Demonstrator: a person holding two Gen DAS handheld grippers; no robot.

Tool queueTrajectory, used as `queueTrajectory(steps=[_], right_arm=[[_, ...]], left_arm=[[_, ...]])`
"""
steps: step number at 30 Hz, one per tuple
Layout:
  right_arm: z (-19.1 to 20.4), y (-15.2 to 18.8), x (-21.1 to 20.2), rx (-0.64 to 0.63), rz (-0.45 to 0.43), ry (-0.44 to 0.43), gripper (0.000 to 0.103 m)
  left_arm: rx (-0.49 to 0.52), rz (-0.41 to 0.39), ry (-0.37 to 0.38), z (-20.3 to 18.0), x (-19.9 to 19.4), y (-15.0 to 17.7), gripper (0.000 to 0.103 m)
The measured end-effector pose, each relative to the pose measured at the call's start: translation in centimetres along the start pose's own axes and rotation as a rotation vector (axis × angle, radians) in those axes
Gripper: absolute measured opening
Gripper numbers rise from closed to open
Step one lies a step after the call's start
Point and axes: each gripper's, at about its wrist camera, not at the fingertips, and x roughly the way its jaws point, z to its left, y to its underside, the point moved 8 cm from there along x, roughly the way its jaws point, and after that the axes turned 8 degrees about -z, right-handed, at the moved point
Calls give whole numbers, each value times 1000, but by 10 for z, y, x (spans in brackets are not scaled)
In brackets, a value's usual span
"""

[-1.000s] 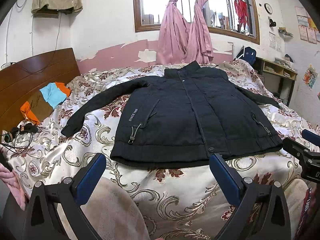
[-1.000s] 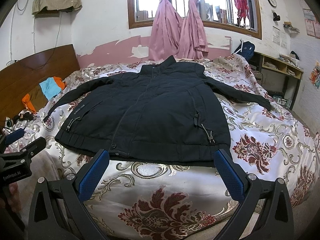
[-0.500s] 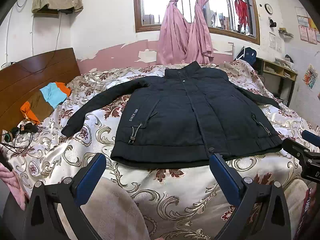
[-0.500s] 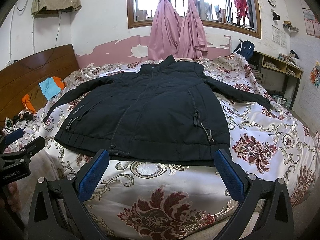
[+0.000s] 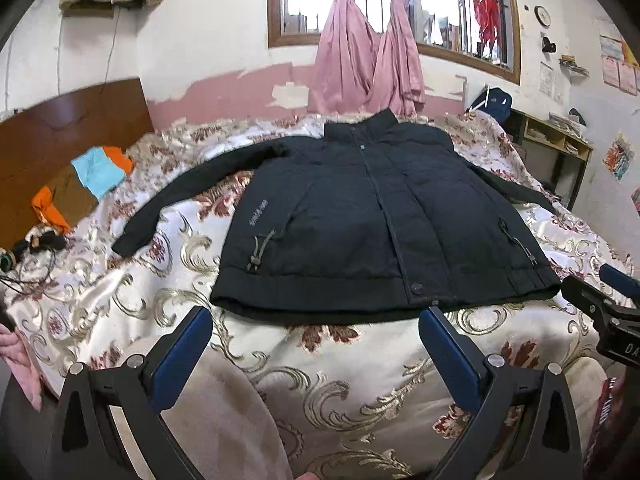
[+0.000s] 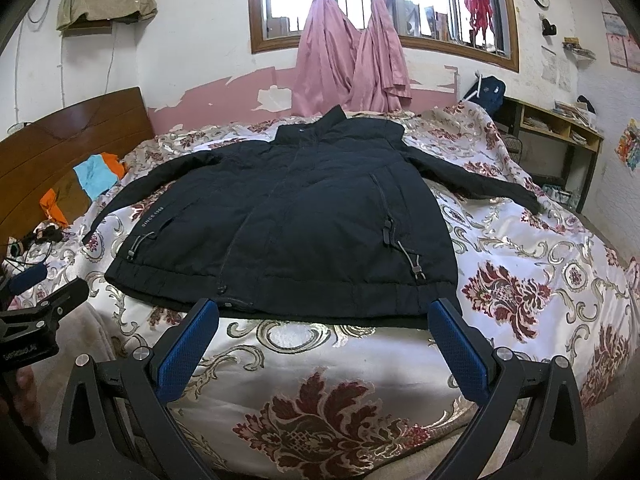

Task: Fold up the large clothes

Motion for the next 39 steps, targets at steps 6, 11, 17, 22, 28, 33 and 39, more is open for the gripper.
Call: queueTrajectory(steps=[6,11,17,22,28,33,39], right_arm=[[-4,2,5,-5,42,34,102],[-12,-3,12,-10,109,78,102],[-42,-16,30,53,210,114,102],[-105,-48,66,187,168,126,102],[-204,-83,143,302,79,173,102],[-297,-91,235,443,112,208,102],[-384,-104,340,558,150,255,102]], left_arm=[[1,45,-9,-3,8,-4,103],[42,128,-40,-6,21,-10,103],[56,207,-30,-9,52,-38,103],[64,168,56,-34,91,-89,103],[124,83,143,-107,185,-150,103],[273,-14,131,-185,275,-184,103],[342,-11,204,-265,365,-208,103]])
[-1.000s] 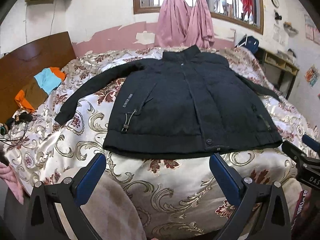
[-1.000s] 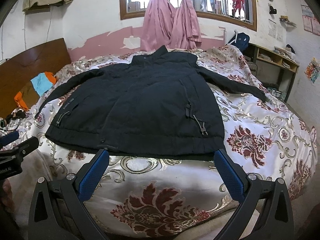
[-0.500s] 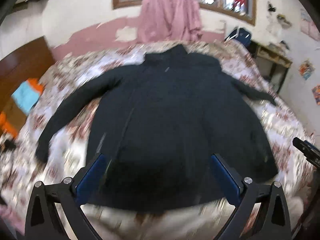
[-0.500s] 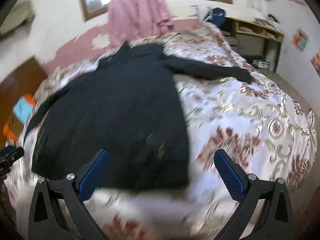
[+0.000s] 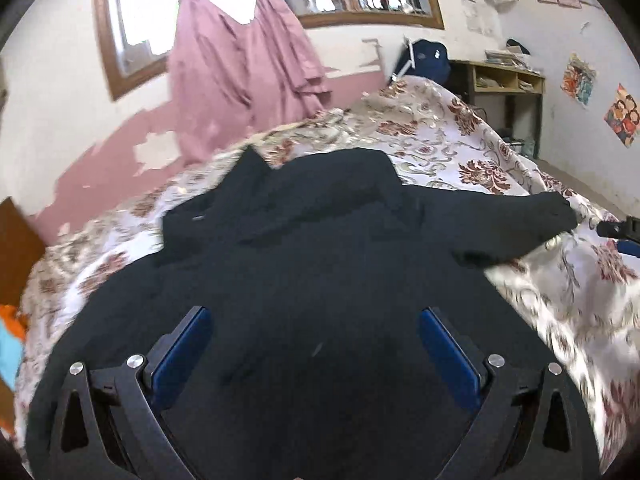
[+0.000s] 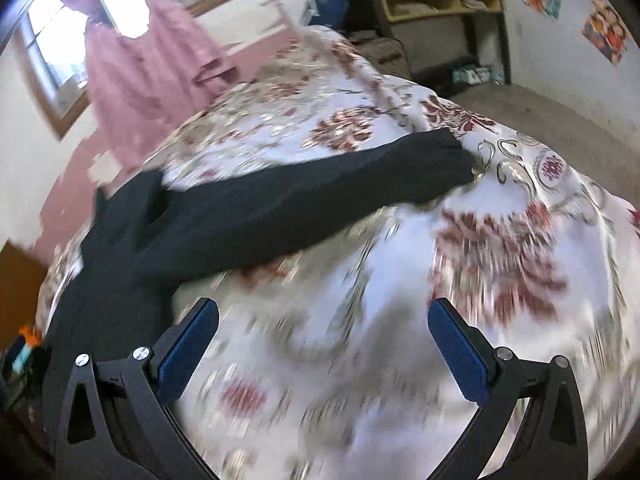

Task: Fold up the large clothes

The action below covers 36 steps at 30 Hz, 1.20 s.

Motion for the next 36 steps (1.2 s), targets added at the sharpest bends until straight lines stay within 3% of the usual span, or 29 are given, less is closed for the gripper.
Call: queueTrajectory(steps=[3,5,6,7,10,15,19,22,26,31,36], right_arm=[[-14,-20,43,84,17,18,101],[-27,-31,73,170,17,38,86],[-32,-32,86,216,25,48,69],[-40,-33,106,284,48,62,59],[-53,-31,135,388,59,86,51],[-55,-19,167,494,46,80,33],[-31,-31,164,368,12,105,6],[-4,-56,134,234,-88,125,4],[52,-98,86,58,-233,121,4],[170,-130,9,-252,-435,92,4],[320,-97,-51,-663,-553,4,4]], left_arm=[[-40,35,36,-11,44,-15,103],[-75,46,37,-13,68,-23,103],[-88,60,33,-15,82,-28,103],[-99,63,31,-16,89,-29,103],[-107,65,19,-20,115,-35,103],[-2,192,-37,-39,150,-11,103],[-13,262,-30,-39,158,0,103],[-83,278,19,-31,157,2,103],[-194,258,87,-7,128,-1,103],[-219,203,185,33,66,-8,103],[-228,176,168,99,1,1,103]])
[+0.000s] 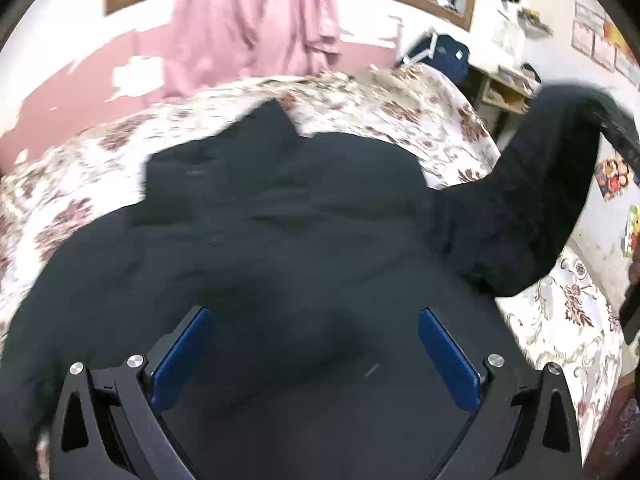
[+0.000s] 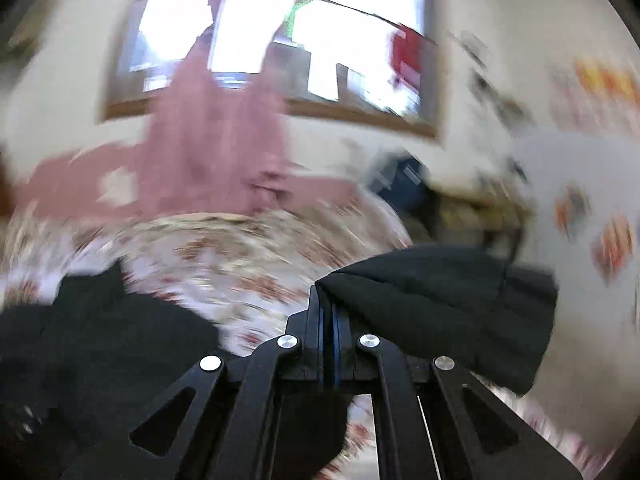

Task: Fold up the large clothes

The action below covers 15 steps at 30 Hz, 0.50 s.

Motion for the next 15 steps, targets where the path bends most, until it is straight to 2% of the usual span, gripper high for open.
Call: queueTrajectory(steps=[3,6,8,10,13,15], right_arm=[[95,-28,-29,-210,-56,-102,3],[170,-34,-64,-371,-81,-187,3],[222,-26,-87,-459,-71,-259,3],[270,-5,-102,-535,-25,-345,3],[319,33,-119,-603,63,-417,3],[336,60,-127,-608,131,-454,4]], left_arm=[[-9,-10,-12,47,-41,12,103],[-15,-11,-63,94,-68,28,103],[-62,10,-85,130,-83,46,103],[-106,18,-91,154,-92,60,103],[-181,13,-78,186,-101,80,103],[-222,5,-45,193,-97,90,103]])
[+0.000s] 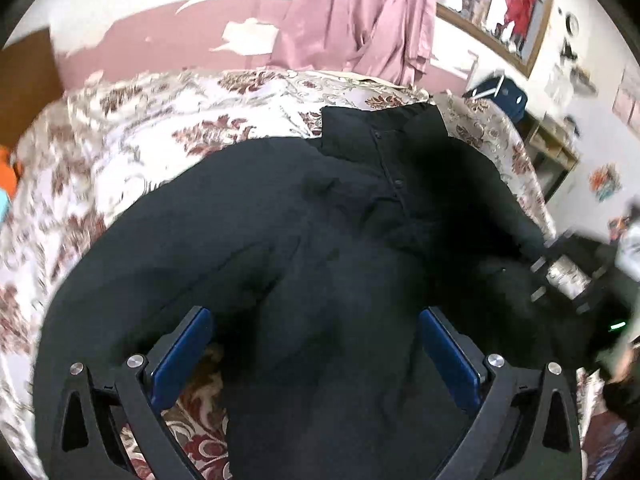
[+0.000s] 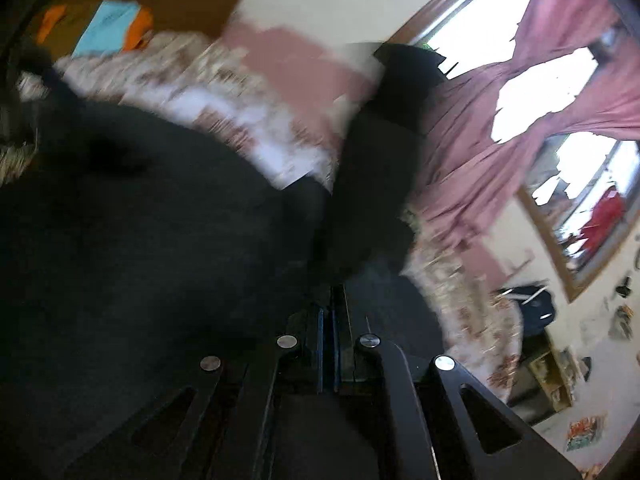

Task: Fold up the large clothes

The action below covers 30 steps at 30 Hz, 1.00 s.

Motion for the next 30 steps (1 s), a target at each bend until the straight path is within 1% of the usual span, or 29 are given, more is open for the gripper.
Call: queueTrajectory(steps=[1,2,3,4,5,6,7,8,9,10,12,14,15,16,17,18,19,20,21,22,23,24,25,27,28,30], right_arm=[[18,10,11,19,56,-61,5],[26,23,20,36,97,-109,6],[42,38,30,67,173,-170,10],[48,50,37,90,212,-198,16],[52,57,38,104,227,-222,19],[55,63,34,129,232,-246,30],[58,67,25,156,215,-282,41],[58,71,17,172,206,-299,46],[54,76,6,193,195,-315,54],[52,79,-6,217,174,-325,57],[23,93,-26,241,156,-316,57],[7,105,-38,264,142,-275,57],[0,114,-46,288,135,-249,57],[-9,122,-51,311,132,-226,57],[-21,132,-50,327,133,-209,57],[-30,144,-56,357,132,-170,57],[-40,152,-58,379,132,-148,57],[-54,157,-56,407,132,-122,57],[-65,167,-60,453,129,-89,57],[-77,174,-61,504,124,-76,57],[-90,177,-53,544,120,-75,57],[-101,183,-53,607,110,-72,57],[-111,188,-49,643,109,-61,57],[-126,195,-43,679,96,-33,56],[-129,193,-38,690,85,-25,54],[-132,188,-25,697,78,-14,52]], left_arm=[[-26,-4,28,4,4,5,103],[-48,-10,62,4,9,6,103],[-69,-14,93,5,10,10,103],[-99,-15,133,5,14,13,103],[-122,-13,163,5,18,15,103],[-156,-6,200,3,24,17,103],[-182,6,230,-1,30,18,103],[-191,15,243,-5,35,20,103],[-188,26,244,-11,42,22,103],[-175,36,226,-18,51,23,103],[-153,65,187,-31,67,27,103],[-147,114,143,-44,88,32,102],[-142,116,129,-49,93,30,100],[-132,126,96,-51,100,31,85],[-130,154,52,-55,110,33,58],[-133,178,39,-57,116,33,44],[-123,202,-23,-57,123,35,29],[-105,200,-73,-55,125,35,15],[-73,181,-134,-55,124,32,8],[-51,160,-145,-57,121,29,7],[-17,116,-158,-62,115,22,4],[30,61,-182,-67,104,13,4],[68,8,-206,-72,94,4,3],[106,-85,-249,-75,74,-15,3],[117,-130,-273,-74,63,-25,3],[122,-195,-321,-66,46,-40,3]])
